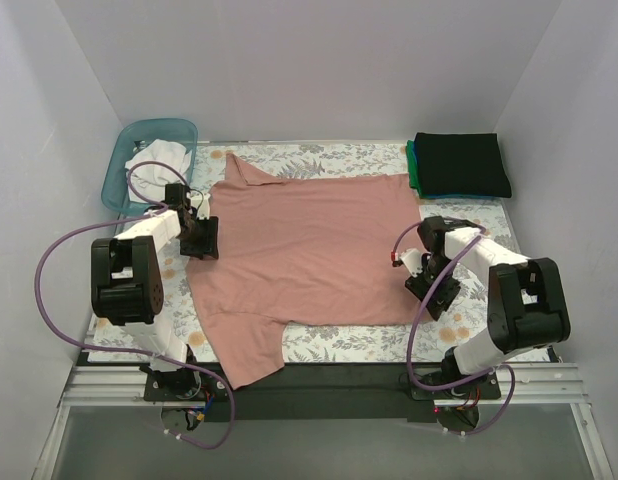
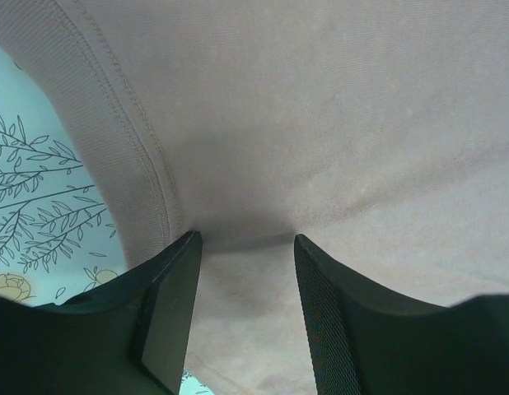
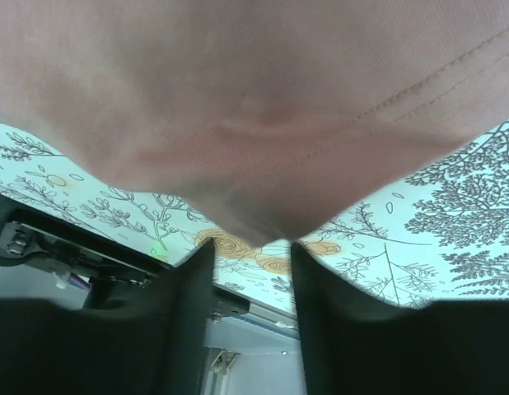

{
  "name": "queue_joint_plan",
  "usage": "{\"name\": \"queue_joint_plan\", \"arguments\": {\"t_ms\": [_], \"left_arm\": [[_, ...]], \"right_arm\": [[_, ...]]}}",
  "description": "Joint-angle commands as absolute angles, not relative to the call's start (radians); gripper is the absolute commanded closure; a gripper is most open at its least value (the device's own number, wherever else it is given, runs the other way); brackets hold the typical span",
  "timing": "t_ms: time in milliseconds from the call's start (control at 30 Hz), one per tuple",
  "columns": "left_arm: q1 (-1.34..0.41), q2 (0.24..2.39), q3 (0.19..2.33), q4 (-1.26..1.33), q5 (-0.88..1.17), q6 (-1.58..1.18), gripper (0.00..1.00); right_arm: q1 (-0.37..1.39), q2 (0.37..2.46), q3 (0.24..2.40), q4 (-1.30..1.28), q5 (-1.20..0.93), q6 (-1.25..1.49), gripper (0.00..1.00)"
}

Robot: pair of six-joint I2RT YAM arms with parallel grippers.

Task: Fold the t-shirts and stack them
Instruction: Flatten the tshirt out

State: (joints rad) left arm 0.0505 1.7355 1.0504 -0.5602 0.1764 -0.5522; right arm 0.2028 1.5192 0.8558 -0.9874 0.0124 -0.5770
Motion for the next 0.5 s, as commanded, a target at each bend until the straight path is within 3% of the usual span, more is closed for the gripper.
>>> {"name": "queue_joint_plan", "arguments": {"t_ms": [0, 67, 133, 267, 467], "left_arm": [[0.061, 1.728, 1.078, -0.595, 0.233, -0.522, 0.52], [0.061, 1.692, 1.094, -0.638, 0.28, -0.515, 0.52], [0.061, 1.639, 1.141, -0.698, 0.308, -0.506, 0.52], [0.061, 1.585, 1.224, -0.729, 0.362, -0.514, 0.51], [0.061, 1.655, 1.316, -0.583, 0.417, -0.618, 0.55]], "right_arm": [[0.198, 1.523, 0.874, -1.008, 0.006, -0.61, 0.45], [0.189, 1.508, 0.941, -1.049, -0.035, -0.63, 0.34], [0.166, 1.48, 1.004, -1.087, -0.08, -0.663, 0.33], [0.133, 1.479, 1.164, -1.117, -0.141, -0.672, 0.43], [0.133, 1.716, 1.422, -1.045, -0.271, -0.537, 0.69]]}}
